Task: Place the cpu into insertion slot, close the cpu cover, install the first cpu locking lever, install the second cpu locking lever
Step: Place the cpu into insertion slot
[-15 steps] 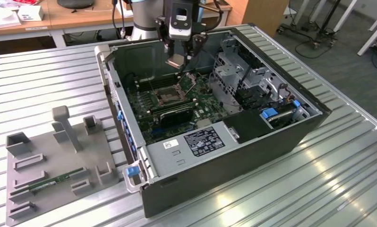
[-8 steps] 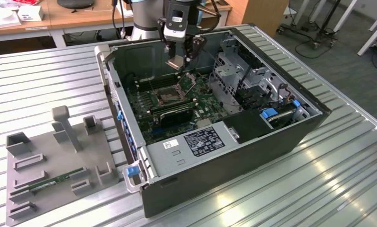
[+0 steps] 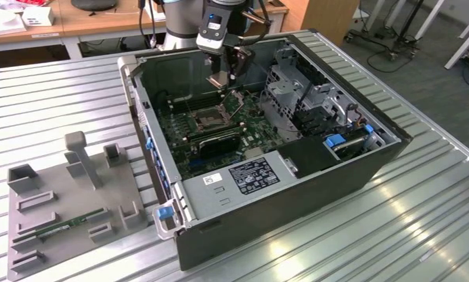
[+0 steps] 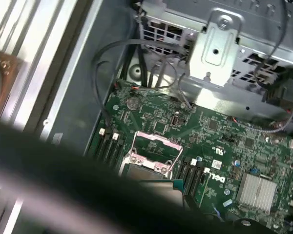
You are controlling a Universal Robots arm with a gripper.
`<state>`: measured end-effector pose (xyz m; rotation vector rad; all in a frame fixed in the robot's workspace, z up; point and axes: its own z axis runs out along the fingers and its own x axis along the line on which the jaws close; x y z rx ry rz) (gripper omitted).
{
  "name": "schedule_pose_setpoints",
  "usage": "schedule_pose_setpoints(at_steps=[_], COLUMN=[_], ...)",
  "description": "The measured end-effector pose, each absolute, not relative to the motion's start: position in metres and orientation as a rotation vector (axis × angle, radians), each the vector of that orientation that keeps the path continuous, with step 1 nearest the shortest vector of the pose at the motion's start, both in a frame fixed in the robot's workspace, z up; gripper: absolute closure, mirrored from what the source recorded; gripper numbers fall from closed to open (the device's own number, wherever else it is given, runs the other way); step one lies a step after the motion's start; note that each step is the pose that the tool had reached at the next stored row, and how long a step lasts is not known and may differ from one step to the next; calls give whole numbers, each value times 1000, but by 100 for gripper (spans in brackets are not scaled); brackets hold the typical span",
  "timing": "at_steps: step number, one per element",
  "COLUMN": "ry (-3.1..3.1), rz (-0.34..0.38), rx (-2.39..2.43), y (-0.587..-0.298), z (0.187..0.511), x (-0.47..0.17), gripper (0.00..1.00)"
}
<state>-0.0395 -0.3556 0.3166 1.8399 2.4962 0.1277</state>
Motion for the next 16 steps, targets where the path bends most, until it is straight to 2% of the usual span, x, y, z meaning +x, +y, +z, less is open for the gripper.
schedule_pose_setpoints(at_steps=[16], ry=[2485], rz=[127], rx=[1854], y=[-356], z=[314], x=[-40], gripper=[46])
